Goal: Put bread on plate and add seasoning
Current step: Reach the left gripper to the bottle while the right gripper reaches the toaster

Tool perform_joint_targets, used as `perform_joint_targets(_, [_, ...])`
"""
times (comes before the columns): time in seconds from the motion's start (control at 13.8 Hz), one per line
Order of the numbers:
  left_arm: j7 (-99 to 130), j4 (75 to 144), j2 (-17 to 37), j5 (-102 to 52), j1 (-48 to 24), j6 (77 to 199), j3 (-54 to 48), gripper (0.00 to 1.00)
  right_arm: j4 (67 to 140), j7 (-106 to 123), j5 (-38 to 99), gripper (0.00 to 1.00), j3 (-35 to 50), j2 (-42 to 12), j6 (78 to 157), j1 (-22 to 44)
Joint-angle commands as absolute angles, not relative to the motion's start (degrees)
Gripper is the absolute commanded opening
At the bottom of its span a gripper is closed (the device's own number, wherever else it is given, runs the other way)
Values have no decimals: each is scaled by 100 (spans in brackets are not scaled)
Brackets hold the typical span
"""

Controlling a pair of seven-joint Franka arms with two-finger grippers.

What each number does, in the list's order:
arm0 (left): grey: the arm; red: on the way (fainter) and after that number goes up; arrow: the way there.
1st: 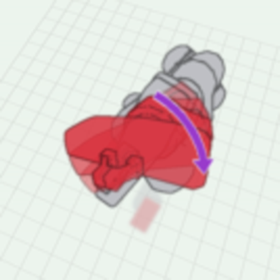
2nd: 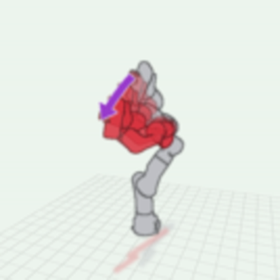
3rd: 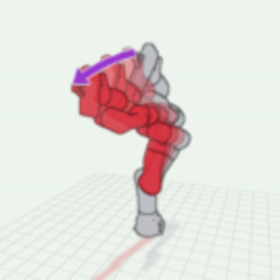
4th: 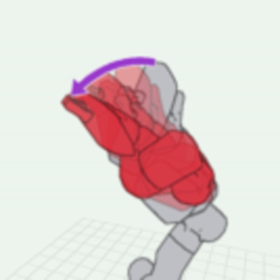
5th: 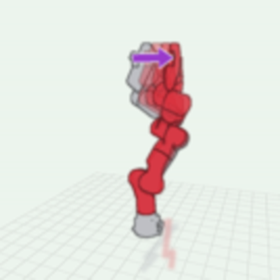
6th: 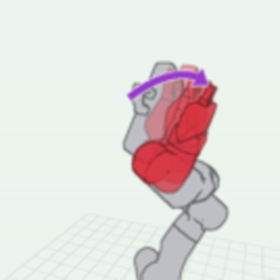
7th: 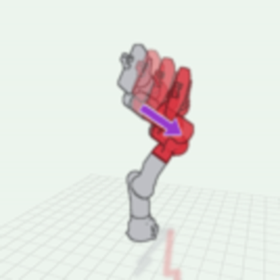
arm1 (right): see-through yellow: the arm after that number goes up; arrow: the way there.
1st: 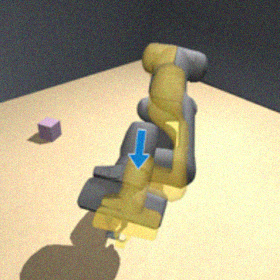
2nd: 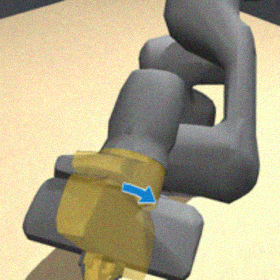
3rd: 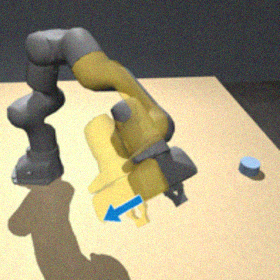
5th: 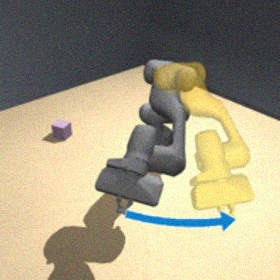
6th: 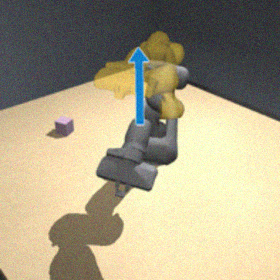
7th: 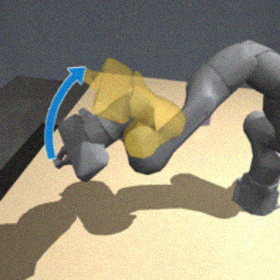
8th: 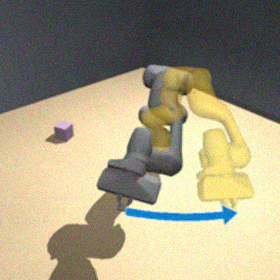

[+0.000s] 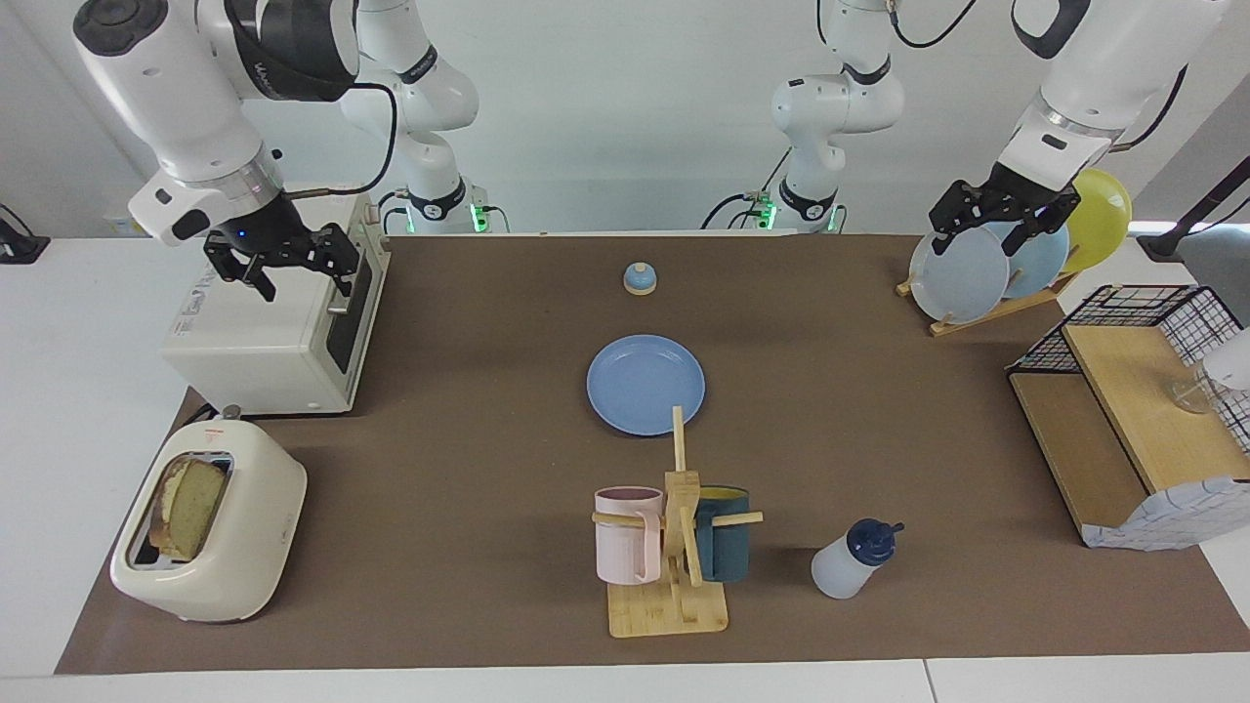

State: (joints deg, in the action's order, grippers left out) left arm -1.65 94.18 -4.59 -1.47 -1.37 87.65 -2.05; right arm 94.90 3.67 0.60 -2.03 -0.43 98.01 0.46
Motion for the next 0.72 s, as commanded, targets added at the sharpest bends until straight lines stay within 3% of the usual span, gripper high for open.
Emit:
perform_joint_targets(0.0, [-70,9606,-624,-70,-176,8815,-176,100,9510,255,62,100,-193,-105,10352,-62])
perform_joint_targets(0.22, [-140,9816,-685,-70,-211,9060,-184,100,9527,237,79,100,-219,-123,10477,-236])
perform_joint_targets(0.36, [-106,10368,-896,-70,-211,9779,-185,100,9527,299,131,100,-220,-132,10538,-438])
perform_joint_targets(0.65, [192,12362,-1660,-70,-667,11799,-193,100,10571,718,53,100,-229,-149,13300,-694])
